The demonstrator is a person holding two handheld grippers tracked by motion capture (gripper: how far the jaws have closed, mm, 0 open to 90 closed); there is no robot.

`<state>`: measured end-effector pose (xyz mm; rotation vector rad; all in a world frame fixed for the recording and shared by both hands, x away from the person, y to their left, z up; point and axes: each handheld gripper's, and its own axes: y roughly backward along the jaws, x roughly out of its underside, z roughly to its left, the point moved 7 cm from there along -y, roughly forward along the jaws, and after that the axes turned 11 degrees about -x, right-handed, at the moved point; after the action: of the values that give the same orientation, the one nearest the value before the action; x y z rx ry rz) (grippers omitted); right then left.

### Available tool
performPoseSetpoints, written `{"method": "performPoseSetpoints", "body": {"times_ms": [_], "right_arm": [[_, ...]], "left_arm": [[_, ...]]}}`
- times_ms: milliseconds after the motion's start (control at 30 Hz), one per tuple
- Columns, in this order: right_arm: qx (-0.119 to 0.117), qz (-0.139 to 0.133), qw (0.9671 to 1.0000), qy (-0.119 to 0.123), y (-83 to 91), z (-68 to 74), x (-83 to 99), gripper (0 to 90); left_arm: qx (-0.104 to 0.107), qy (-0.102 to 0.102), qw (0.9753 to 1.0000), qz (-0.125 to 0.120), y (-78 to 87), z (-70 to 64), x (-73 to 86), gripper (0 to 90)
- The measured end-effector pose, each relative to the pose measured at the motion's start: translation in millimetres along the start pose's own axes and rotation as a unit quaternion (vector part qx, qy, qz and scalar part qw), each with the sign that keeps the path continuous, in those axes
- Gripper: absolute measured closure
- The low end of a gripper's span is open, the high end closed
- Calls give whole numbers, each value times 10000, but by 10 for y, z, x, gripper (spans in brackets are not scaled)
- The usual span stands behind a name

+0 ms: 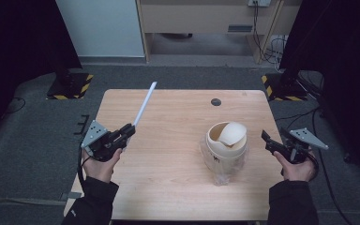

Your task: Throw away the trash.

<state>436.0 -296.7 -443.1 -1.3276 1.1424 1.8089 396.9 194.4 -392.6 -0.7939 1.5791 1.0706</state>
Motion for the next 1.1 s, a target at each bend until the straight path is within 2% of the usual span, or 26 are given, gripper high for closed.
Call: {"method": "performPoseSetpoints", "body": {"times_ms": [167,267,467,767,867,933,1000,1100], "right_arm": [[-99,-271,9996,74,60,108,-188,235],[-134,-363,9991,190,93,179,-293,233],[-309,-584,9975,237,140,309,-448,233],[-925,-874,9915,257,163,670,-676,247],[-1218,-912,9880,276,135,820,-726,249],[-1260,-911,9875,271,127,846,-733,251],[-1342,-837,9867,374,98,910,-754,251],[-1506,-879,9841,333,71,1013,-800,254]], "left_arm": [[69,-15,10000,-38,10,-46,-18,788],[122,-20,9999,-40,11,-73,-17,788],[228,-90,9997,-30,3,-163,-11,788],[334,-185,9992,-70,8,-263,-14,788],[363,-237,9990,-79,10,-299,-12,788],[371,-289,9989,-77,6,-321,-9,788],[388,-319,9987,-94,3,-348,-7,788],[421,-343,9984,-124,2,-385,-13,788]]}}
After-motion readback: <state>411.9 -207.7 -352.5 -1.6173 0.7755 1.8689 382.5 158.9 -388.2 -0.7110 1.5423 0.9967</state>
